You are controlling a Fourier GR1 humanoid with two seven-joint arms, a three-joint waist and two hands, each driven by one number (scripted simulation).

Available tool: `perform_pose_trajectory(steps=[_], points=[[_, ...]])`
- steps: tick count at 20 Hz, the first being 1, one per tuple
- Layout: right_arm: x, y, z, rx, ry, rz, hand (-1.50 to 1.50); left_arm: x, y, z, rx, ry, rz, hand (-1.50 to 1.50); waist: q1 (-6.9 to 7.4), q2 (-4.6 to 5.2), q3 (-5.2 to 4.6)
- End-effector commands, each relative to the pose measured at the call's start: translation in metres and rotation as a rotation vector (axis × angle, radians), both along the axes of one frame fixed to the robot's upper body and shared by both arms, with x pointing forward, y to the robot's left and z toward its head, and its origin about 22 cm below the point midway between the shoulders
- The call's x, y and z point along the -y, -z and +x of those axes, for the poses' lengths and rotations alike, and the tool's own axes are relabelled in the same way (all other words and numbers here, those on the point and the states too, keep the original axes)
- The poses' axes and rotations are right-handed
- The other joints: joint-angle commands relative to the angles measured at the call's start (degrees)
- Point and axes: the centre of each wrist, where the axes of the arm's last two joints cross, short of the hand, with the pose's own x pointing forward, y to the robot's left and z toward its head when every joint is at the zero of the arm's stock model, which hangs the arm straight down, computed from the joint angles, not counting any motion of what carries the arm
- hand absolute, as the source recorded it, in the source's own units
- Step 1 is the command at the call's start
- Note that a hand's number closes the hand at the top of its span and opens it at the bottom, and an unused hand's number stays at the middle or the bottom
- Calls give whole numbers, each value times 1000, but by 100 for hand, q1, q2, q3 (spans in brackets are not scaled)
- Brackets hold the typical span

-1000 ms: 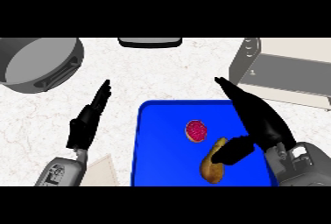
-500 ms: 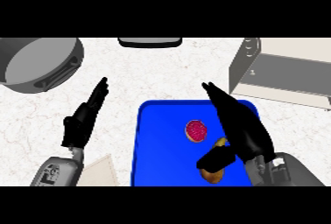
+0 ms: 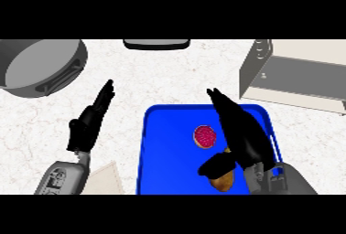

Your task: Pick the cupcake from the tray and place it in the tiered shelf

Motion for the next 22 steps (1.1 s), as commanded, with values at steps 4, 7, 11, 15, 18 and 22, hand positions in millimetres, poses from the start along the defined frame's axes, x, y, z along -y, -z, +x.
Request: perform_pose_trajectory(steps=[4, 7, 11, 15, 18, 22], points=[[-12, 27, 9, -28, 28, -50, -150, -4, 16, 0, 10, 5, -7, 0, 7, 8, 0], [19, 27, 16, -66, 30, -69, -150, -1, 6, 8, 2, 3, 14, 0, -7, 5, 1], [11, 33, 11, -70, 35, -73, -150, -1, 9, 2, -2, -5, -8, 0, -2, 3, 1], [-17, 34, 11, -80, 27, -106, -150, -1, 0, 3, 18, -5, -1, 0, 9, 1, 1], [-11, 35, 6, -89, 38, -115, -150, -5, 12, -11, -14, -6, 12, 0, 8, -1, 1], [1, 44, 21, -102, 32, -132, -150, -13, 1, -8, 3, 6, -4, 0, 12, 0, 1]])
